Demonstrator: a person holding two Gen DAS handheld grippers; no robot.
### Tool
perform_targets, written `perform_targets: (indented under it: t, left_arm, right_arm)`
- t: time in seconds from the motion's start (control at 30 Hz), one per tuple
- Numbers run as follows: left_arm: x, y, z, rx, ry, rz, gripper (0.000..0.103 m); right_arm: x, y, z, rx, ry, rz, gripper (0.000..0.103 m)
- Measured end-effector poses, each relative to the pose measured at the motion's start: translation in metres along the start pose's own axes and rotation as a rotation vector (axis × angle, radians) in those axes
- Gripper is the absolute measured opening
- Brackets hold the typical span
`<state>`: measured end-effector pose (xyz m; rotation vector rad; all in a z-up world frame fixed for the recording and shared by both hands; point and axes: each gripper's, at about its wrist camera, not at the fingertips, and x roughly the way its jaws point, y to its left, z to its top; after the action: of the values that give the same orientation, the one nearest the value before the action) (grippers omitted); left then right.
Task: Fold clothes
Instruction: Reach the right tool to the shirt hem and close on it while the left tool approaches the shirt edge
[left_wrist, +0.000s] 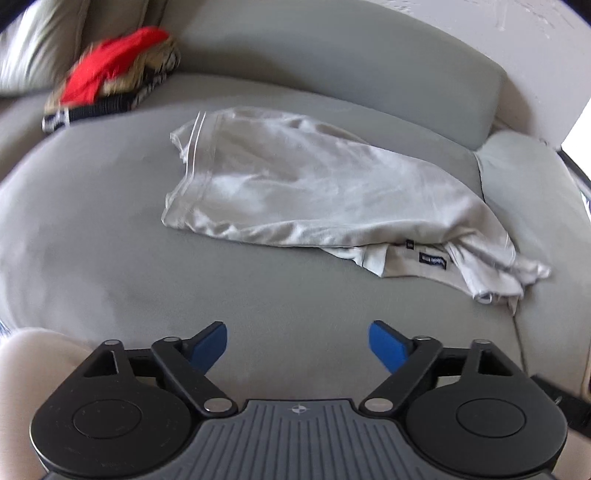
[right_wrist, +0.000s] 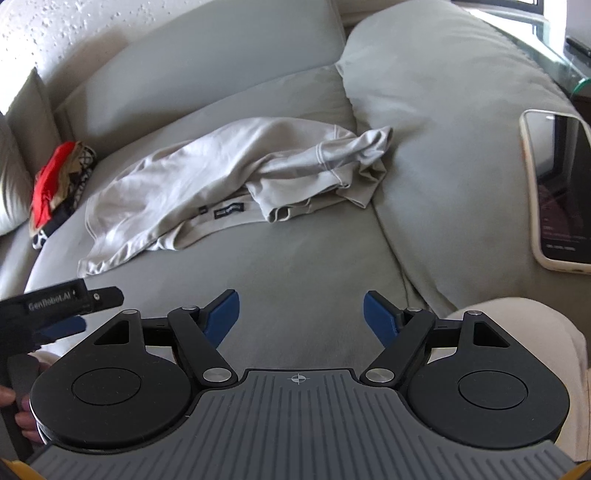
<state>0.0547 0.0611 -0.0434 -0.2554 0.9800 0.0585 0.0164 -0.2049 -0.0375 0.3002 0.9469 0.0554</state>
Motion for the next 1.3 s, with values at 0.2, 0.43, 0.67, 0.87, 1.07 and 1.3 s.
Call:
perform_targets:
  t: [0.2,0.43,0.67,0.87,1.07,1.3]
  left_arm:
    - [0.012,0.006,0.013,-0.022,-0.017,0.022,0.075]
    - [0.007,0.016,0.040,0.066,-0.116,0.091,0.063]
    - [0.021,0.033,0.059,0.080,-0.107,0.126,0.066]
    - [0.022,0.051,0.064,0.039,-0.109,0.120,0.068]
    - [0.020,0.065,0.070,0.004,-0.119,0.125,0.069]
    - [0.013,0.068,0.078,-0.001,-0.151,0.059,0.073]
  right_arm:
    - [0.033,0.027,0.020,-0.050,0.020,0.142,0.076]
    - [0.086,0.075,0.055,-0.063,0.042,0.221,0.075]
    - [0.141,0.094,0.080,0.064,0.151,0.266,0.065]
    - [0.162,0.110,0.087,0.104,0.182,0.268,0.043]
    - [0.161,0.140,0.109,-0.038,0.018,0.208,0.000]
    - [0.113,0.096,0.190,0.280,-0.444,0.088,0.021]
